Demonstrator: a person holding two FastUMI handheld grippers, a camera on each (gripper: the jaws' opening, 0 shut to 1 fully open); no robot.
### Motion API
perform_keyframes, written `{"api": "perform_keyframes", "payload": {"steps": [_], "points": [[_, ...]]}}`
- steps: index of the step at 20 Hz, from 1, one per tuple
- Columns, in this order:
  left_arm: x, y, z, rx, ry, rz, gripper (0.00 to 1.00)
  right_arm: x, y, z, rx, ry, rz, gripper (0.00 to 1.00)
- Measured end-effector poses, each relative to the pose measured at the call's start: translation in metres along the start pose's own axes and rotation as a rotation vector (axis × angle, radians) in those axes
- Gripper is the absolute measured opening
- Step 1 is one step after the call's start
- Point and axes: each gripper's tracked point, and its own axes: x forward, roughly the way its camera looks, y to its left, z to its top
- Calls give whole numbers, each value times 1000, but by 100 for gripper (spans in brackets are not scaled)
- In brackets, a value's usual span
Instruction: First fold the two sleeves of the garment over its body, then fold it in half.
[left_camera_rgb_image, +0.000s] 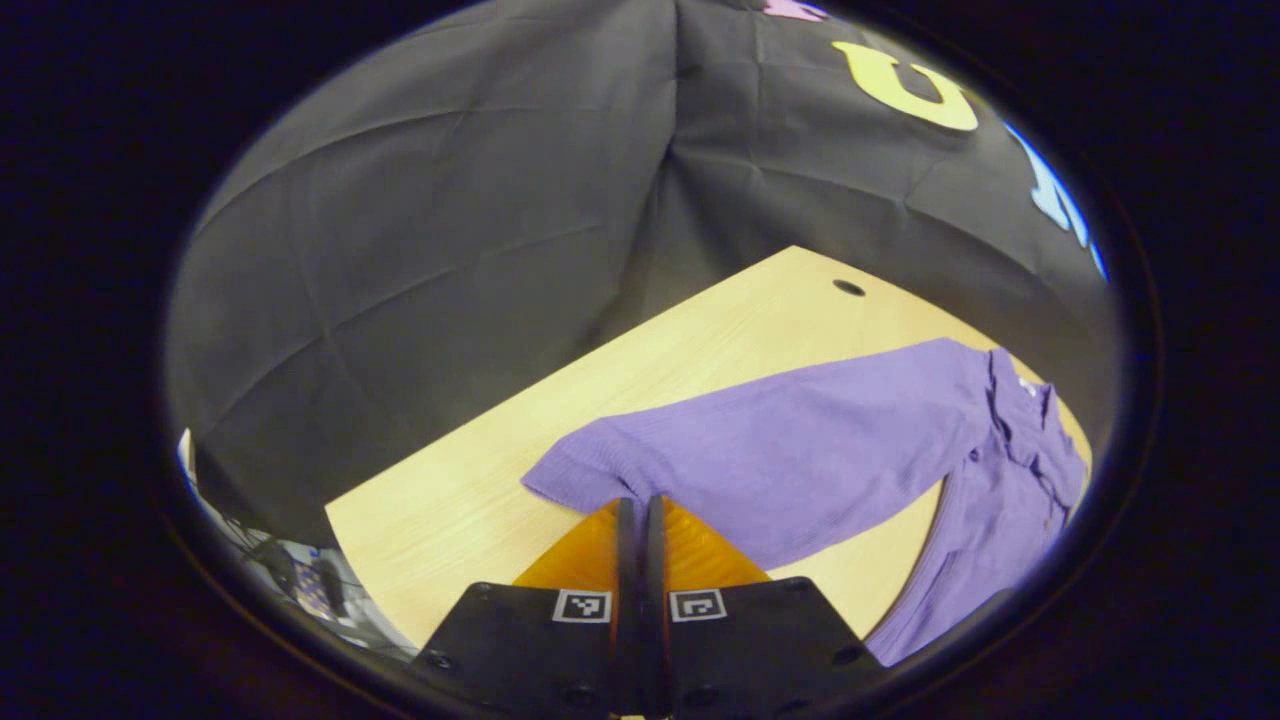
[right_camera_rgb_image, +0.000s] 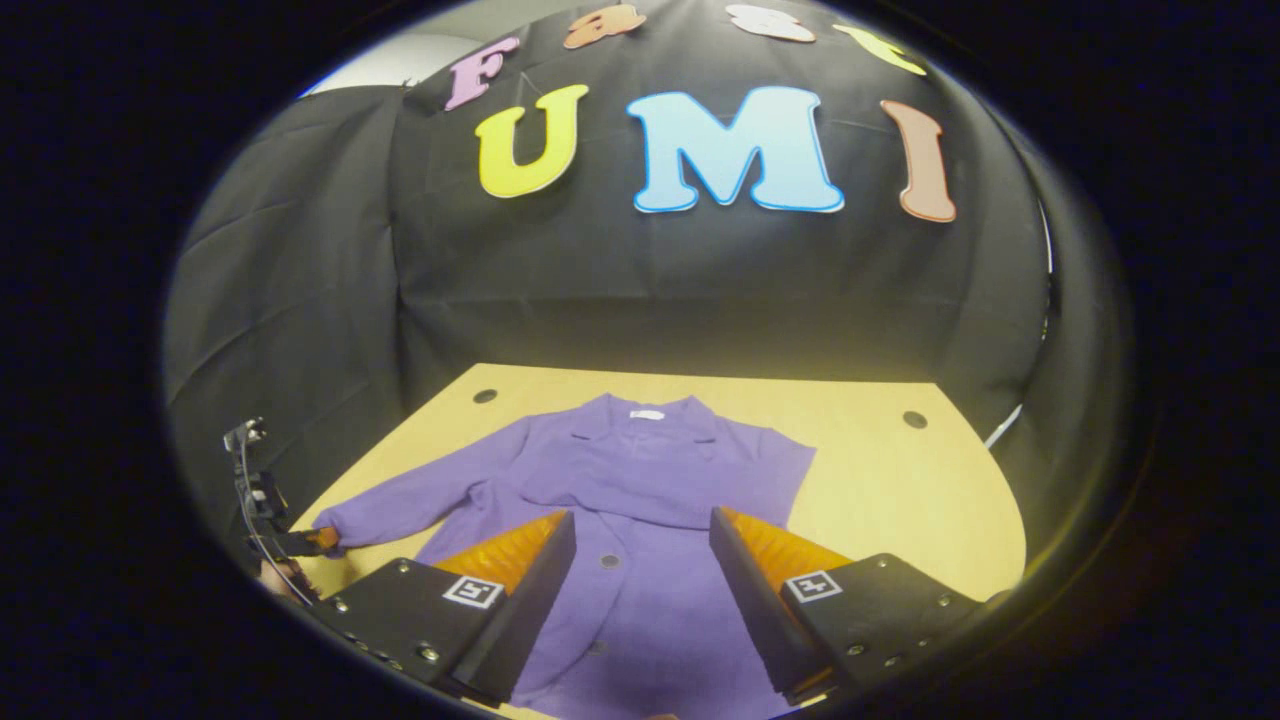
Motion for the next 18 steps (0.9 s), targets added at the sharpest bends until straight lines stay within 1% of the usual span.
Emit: {"api": "perform_keyframes", "payload": {"steps": [2,4,6,9,14,16,18], "points": [[-3,3,2,-54,17,-11,7,-4,-19,-4,-8,-1,-26,87],[-11,-6,15,-111,5,-46,7,-7,-33,-7,-8,0,-40,87],[-24,-22,34,-154,-24,-90,7,-8,-44,-10,9,-1,-41,87],[-42,-52,62,-189,-74,-145,7,-9,-60,-13,31,-6,-46,87],[-69,-138,85,-244,-88,-277,7,-15,-86,-20,38,-13,-51,87],[-78,-179,88,-227,-89,-325,7,-18,-99,-24,37,-14,-57,87],[-87,-224,86,-185,-89,-380,7,-19,-113,-27,40,-12,-63,87]]}}
